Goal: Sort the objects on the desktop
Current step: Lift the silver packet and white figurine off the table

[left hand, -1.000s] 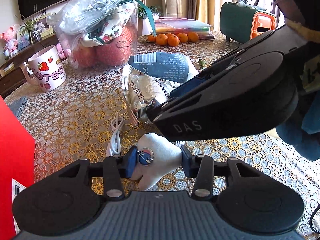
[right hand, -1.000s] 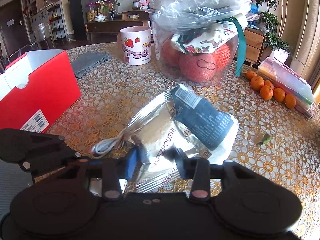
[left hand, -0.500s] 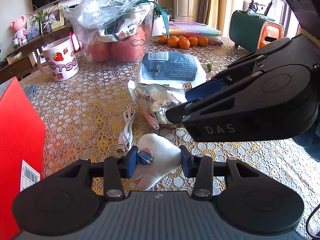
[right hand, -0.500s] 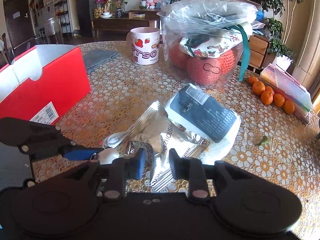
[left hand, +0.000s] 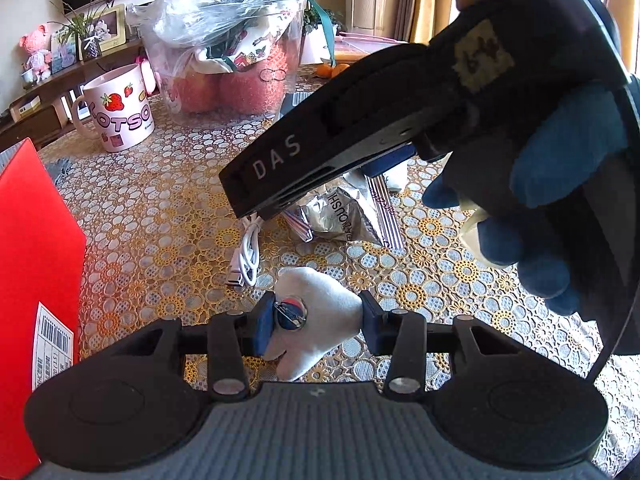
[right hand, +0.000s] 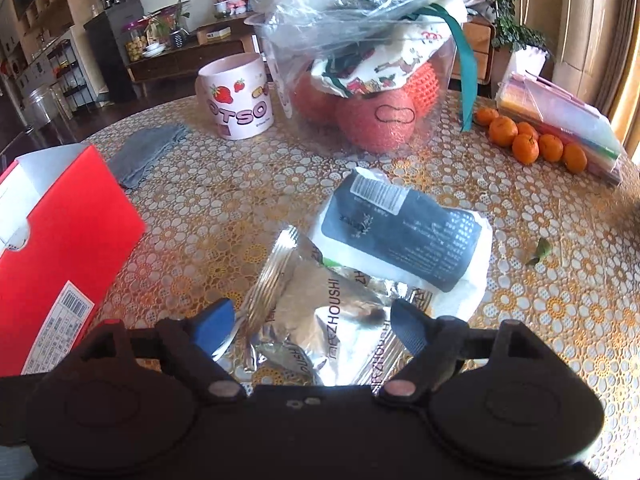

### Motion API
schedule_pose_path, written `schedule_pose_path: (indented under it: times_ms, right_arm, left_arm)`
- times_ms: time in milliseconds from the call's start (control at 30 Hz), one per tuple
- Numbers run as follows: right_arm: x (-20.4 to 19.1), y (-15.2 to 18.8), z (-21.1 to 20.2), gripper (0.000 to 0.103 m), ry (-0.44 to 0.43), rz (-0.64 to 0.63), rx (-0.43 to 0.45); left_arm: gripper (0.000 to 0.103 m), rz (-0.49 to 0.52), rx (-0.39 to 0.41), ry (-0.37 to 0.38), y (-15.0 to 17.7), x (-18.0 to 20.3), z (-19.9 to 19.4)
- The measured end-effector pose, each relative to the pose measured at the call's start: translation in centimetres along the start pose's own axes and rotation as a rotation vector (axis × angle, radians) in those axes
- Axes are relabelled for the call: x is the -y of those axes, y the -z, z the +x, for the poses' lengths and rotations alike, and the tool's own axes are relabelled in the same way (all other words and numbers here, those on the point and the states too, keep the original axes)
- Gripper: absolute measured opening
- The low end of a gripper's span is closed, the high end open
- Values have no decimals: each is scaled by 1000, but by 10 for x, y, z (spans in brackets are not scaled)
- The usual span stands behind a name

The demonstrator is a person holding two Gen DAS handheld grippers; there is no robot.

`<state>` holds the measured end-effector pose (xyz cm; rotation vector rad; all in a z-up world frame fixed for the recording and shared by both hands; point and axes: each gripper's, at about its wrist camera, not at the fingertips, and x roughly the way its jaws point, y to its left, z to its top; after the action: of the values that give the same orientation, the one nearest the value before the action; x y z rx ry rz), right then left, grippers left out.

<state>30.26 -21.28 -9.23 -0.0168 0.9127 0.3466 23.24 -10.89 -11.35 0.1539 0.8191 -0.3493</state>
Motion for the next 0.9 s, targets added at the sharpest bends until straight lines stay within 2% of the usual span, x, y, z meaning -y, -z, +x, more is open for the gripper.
schedule_pose_path:
  times_ms: [100,133,300,367,467,900]
  right_arm:
    - [-3,2,7,83,21,7,-18]
    - [-5,2,8,76,36,-2,-20]
    - [-6,2,3,60,48,-9,-20]
    - [-8,1,-2,51,50,-20,-16]
    - [-11,1,-8,44,56,-30,-8]
    - [-15,11,-63,41,10,-16,12]
  left_arm:
    - [42,0,1,0,0,0,0]
    - [42,-1,1,-1,0,-1,0]
    - [42,-14,10,4,-3,-1,-3]
    - [42,-16,13,8,-4,0,-6]
    - [42,-16,20,6,-5,-1,-13]
    - [42,-68,55,-11,-9,-13,-73]
